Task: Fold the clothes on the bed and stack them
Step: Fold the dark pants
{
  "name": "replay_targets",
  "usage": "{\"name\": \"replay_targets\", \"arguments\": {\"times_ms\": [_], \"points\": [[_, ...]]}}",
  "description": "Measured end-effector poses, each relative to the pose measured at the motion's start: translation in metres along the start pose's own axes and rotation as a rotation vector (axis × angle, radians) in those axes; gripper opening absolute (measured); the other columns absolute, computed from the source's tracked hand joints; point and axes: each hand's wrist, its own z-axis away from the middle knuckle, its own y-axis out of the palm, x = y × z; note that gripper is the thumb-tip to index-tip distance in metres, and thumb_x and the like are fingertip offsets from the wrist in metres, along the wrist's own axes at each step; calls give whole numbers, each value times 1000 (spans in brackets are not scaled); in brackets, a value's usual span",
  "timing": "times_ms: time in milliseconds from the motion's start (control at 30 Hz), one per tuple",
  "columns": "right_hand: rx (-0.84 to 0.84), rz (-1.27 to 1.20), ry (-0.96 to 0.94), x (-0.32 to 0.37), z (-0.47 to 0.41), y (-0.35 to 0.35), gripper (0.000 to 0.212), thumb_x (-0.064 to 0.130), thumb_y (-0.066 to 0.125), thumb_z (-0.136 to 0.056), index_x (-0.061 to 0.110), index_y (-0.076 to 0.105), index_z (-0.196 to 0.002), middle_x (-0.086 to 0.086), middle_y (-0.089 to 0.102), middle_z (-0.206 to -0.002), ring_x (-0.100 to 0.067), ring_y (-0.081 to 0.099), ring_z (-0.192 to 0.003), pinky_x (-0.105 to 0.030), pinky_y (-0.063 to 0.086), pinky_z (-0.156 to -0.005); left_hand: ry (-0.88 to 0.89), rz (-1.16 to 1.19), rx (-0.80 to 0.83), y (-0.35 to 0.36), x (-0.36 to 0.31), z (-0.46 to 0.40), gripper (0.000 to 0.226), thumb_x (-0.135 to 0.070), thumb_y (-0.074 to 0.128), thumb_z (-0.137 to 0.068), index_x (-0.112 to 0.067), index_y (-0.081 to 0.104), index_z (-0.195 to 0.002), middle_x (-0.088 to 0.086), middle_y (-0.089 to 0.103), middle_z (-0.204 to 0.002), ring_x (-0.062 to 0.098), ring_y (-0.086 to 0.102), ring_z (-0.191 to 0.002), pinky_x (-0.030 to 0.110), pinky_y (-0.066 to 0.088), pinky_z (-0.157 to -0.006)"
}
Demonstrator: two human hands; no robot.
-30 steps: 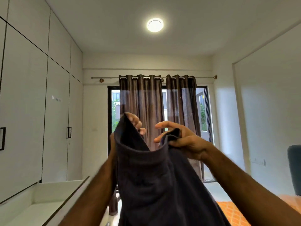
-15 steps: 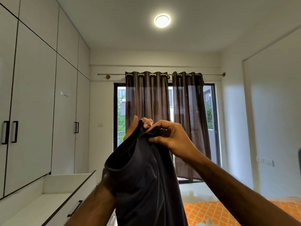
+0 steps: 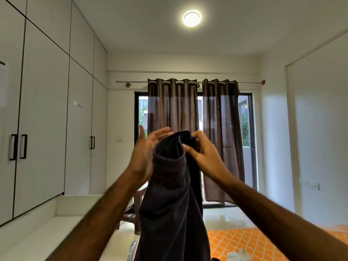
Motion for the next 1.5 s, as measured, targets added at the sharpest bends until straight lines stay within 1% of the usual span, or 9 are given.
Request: {"name": "replay_targets", "arguments": {"times_ms": [167,233,400,567,767,967,1133,1367,1500], "points": [[-200,1,150,-2,-28,-29,21,26,61,-100,14,51,-114,8,64,-103,-7,63,-99,-23,47,-76,-46,-258,64,-43,12,11,119,-86,77,-39,-29,46,-139,2,65,-132,21,68,-111,43,56,-87],[-237,6,179,-2,-35,-27,19,28,59,-101,16,50,-113,9,62,-101,-6,61,-95,-19,44,-71,-70,-420,45,-26,23,15,111,-68,87,-52,-31,36,-143,-3,61,-130,11,68,-104,28,57,-79],[-272,194,144,10,-44,-17,20,32,58,-101,19,47,-111,11,62,-98,-3,61,-88,-27,49,-74,-21,-565,21,10,30,0,73,-35,84,-73,-35,37,-129,-23,55,-111,0,60,-101,17,50,-76],[-51,-109,217,46,-48,-51,37,34,73,-90,11,59,-115,-9,71,-111,-22,71,-100,-36,61,-84,34,-330,-67,7,3,-2,47,-5,77,-81,-15,62,-124,-2,72,-109,5,72,-87,16,56,-67],[213,-355,248,92,-49,-96,38,29,70,-81,7,68,-112,-10,76,-103,-18,74,-88,-25,59,-71,65,-285,138,22,-59,7,74,-66,84,-52,-20,69,-108,2,77,-100,16,74,-89,22,58,-68],[94,-530,-2,123,-50,-102,28,36,51,-90,14,64,-102,6,74,-79,-6,71,-74,-21,57,-69,281,-386,-47,59,-104,4,30,-41,69,-88,-16,71,-105,0,78,-94,18,74,-88,26,57,-72],[-132,-296,50,131,-56,-103,35,39,43,-105,19,59,-81,11,61,-58,5,59,-49,-10,47,-50,190,-265,232,64,-129,6,34,-32,71,-78,-10,69,-104,6,76,-93,20,74,-83,28,60,-70],[222,-353,384,-11,28,-76,30,14,62,-96,9,62,-125,-5,75,-111,-20,72,-102,-27,59,-80,-217,-438,243,-8,23,23,41,10,69,-81,-8,66,-118,7,75,-111,22,72,-97,26,59,-75],[464,-213,647,-104,134,-37,48,11,78,-84,10,63,-130,-12,71,-122,-30,68,-114,-48,57,-96,-486,-583,312,-54,147,86,54,9,75,-79,-21,62,-122,-9,71,-115,8,68,-105,20,54,-85]]}}
